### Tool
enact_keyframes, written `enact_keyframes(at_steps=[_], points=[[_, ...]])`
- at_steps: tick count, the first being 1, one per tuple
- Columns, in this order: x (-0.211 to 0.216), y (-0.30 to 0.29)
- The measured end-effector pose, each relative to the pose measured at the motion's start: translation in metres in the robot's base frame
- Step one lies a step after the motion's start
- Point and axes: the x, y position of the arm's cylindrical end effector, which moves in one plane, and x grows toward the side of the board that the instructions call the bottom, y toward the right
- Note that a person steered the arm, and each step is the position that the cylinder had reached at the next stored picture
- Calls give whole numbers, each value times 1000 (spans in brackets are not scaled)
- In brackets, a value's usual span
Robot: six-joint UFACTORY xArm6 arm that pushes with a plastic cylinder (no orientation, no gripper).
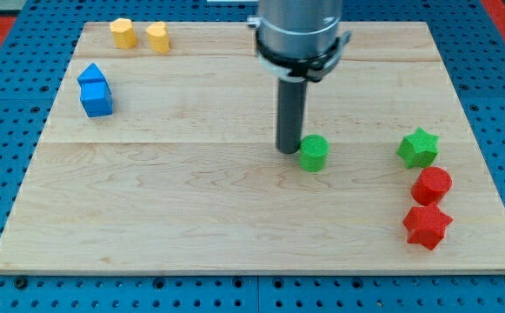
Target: Place the green circle above the green star
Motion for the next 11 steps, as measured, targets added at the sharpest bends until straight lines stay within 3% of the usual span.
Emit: enact_keyframes(at_steps=[2,3,5,6,7,8,11], points=[[36,-20],[42,11],[29,74],[28,76],[3,98],[-19,101],[-30,35]])
